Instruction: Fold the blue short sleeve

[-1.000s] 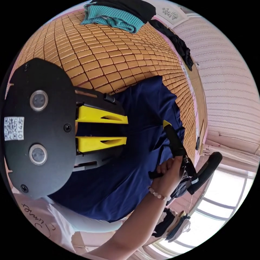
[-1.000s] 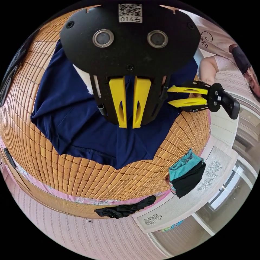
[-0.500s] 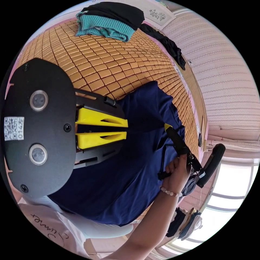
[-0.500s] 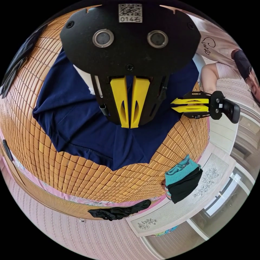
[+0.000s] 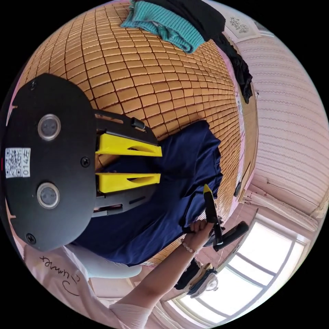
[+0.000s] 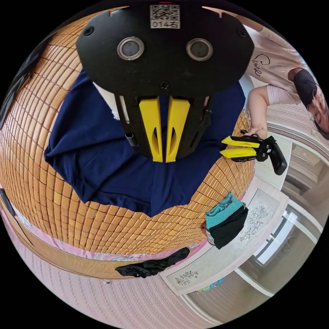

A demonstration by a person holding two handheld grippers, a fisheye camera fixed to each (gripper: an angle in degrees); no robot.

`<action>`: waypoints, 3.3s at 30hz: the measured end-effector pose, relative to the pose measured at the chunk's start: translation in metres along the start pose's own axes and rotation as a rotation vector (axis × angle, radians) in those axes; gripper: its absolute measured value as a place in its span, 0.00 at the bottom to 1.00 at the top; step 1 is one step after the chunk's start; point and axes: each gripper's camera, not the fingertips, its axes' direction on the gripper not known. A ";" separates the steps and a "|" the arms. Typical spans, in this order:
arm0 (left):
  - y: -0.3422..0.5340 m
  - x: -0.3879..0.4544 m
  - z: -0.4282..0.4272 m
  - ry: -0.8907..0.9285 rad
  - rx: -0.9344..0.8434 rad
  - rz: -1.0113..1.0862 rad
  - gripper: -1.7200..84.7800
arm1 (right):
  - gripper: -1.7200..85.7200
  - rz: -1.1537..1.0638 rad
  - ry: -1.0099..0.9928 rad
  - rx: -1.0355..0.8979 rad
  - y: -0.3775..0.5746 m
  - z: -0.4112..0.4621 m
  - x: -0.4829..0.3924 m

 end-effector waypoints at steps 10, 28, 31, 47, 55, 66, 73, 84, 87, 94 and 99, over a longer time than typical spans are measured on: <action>-0.050 -0.083 0.010 0.049 0.088 -0.197 0.11 | 0.11 0.099 0.344 0.051 0.024 -0.093 0.085; -0.131 -0.089 0.038 -0.043 0.063 -0.227 0.01 | 0.03 0.165 0.183 0.189 0.051 -0.178 0.139; -0.145 -0.076 0.026 -0.096 0.113 -0.216 0.01 | 0.03 0.190 0.237 0.241 0.052 -0.208 0.138; -0.027 0.008 -0.082 -0.019 0.245 0.024 0.01 | 0.03 -0.061 0.107 0.363 0.180 -0.331 0.038; 0.079 0.052 -0.085 0.068 0.150 -0.016 0.01 | 0.03 0.032 -0.015 0.278 0.318 -0.314 0.032; 0.145 0.100 -0.091 -0.002 0.073 0.014 0.02 | 0.03 -0.052 -0.011 0.279 0.393 -0.312 -0.005; 0.172 0.103 -0.093 0.001 -0.062 -0.067 0.09 | 0.04 -0.042 0.029 0.109 0.408 -0.294 -0.012; 0.127 0.179 -0.041 0.022 -0.029 0.063 0.10 | 0.15 -0.162 -0.087 0.182 0.335 -0.263 -0.058; 0.131 0.189 -0.026 0.018 -0.034 0.045 0.10 | 0.13 -0.120 -0.103 0.170 0.338 -0.239 -0.053; 0.147 0.205 -0.020 0.048 -0.121 0.085 0.05 | 0.03 -0.272 -0.016 0.038 0.335 -0.222 -0.087; 0.167 0.223 -0.041 0.135 -0.108 0.212 0.03 | 0.02 -0.457 -0.078 -0.041 0.341 -0.221 -0.104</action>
